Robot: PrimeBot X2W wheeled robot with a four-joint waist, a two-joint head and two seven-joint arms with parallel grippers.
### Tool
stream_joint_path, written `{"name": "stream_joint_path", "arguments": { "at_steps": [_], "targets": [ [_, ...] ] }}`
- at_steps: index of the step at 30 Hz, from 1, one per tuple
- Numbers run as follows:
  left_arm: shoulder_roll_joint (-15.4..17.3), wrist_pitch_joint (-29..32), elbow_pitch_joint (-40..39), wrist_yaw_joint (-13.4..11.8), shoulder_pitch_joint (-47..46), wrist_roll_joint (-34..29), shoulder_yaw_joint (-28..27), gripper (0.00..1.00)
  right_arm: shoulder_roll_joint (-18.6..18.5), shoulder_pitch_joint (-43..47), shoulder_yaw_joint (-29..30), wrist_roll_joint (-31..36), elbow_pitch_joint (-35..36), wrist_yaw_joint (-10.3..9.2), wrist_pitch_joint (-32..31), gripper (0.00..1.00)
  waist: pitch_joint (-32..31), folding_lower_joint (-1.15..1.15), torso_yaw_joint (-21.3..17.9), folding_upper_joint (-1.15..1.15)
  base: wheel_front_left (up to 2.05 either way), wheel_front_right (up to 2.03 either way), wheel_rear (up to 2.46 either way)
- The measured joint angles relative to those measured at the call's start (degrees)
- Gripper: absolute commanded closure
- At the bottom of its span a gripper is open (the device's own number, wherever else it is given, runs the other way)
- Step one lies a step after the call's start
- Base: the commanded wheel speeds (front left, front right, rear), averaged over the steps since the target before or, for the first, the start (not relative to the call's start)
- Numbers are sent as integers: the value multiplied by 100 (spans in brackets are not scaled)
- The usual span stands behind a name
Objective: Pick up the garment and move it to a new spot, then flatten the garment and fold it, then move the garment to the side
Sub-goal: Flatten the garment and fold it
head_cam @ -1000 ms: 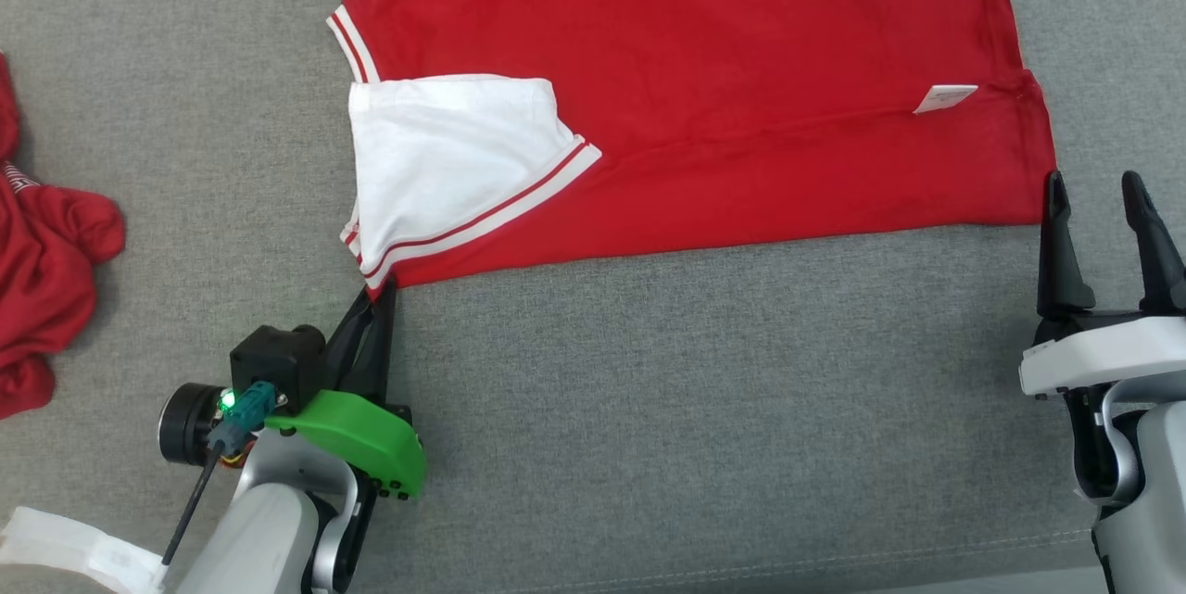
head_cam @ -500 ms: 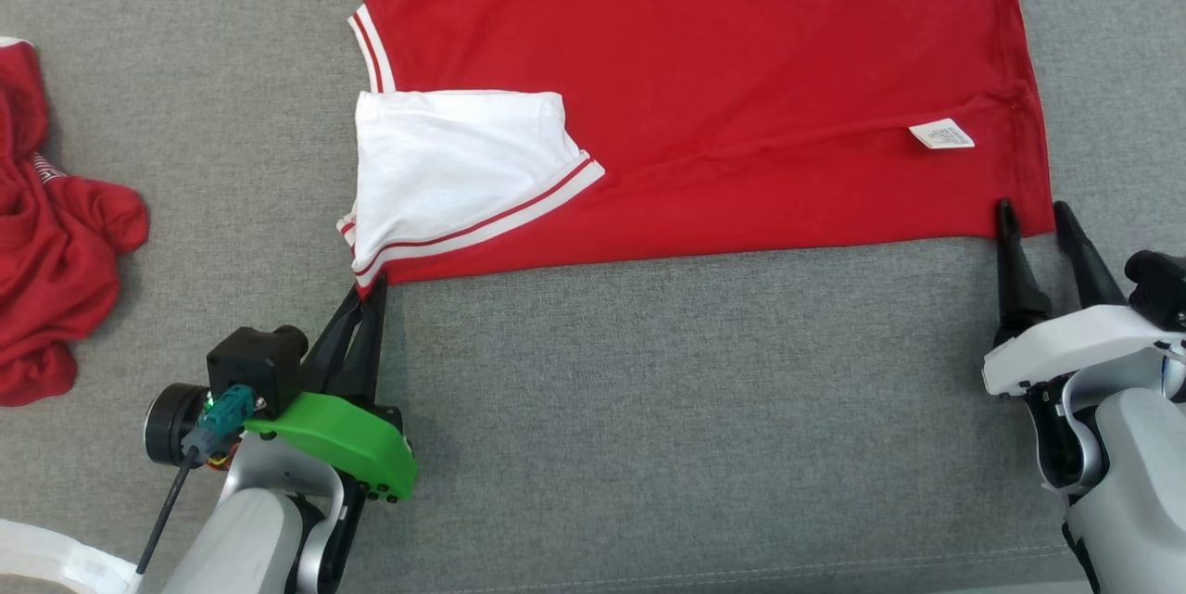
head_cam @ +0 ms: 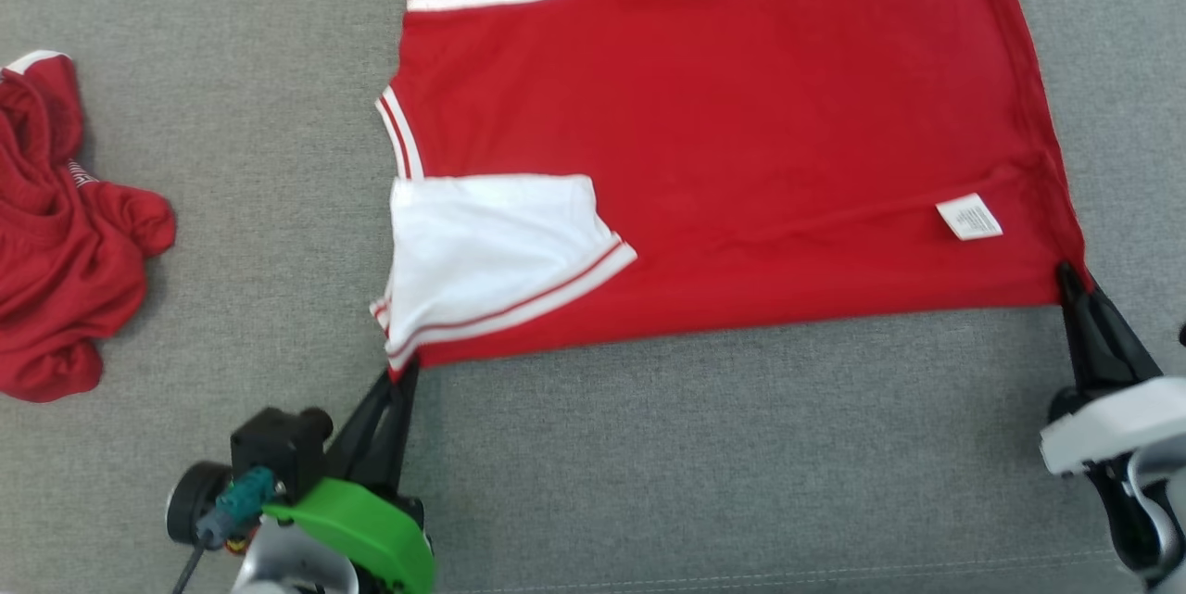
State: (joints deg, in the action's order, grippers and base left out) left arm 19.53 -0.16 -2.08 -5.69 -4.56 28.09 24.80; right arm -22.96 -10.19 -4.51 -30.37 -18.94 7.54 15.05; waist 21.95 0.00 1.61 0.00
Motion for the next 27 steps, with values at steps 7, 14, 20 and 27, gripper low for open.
{"name": "stream_joint_path", "arguments": {
  "at_steps": [7,14,20,27],
  "targets": [
    [189,367,-544,-147,702,46,170,100,-415,942,77,-175,487,1,0,100,-127,0,113,0,0,0,0],
    [327,743,-866,-240,1054,179,246,100,-472,1511,213,-119,895,1,-175,100,-265,0,174,0,0,0,0],
    [290,901,-766,-240,1055,324,303,65,-338,1544,229,-122,895,0,-393,56,-359,0,201,0,0,0,0],
    [288,1007,-547,-210,1003,304,410,0,-391,1731,298,-179,912,-1,-414,0,-497,0,241,0,0,0,0]
  ]
}}
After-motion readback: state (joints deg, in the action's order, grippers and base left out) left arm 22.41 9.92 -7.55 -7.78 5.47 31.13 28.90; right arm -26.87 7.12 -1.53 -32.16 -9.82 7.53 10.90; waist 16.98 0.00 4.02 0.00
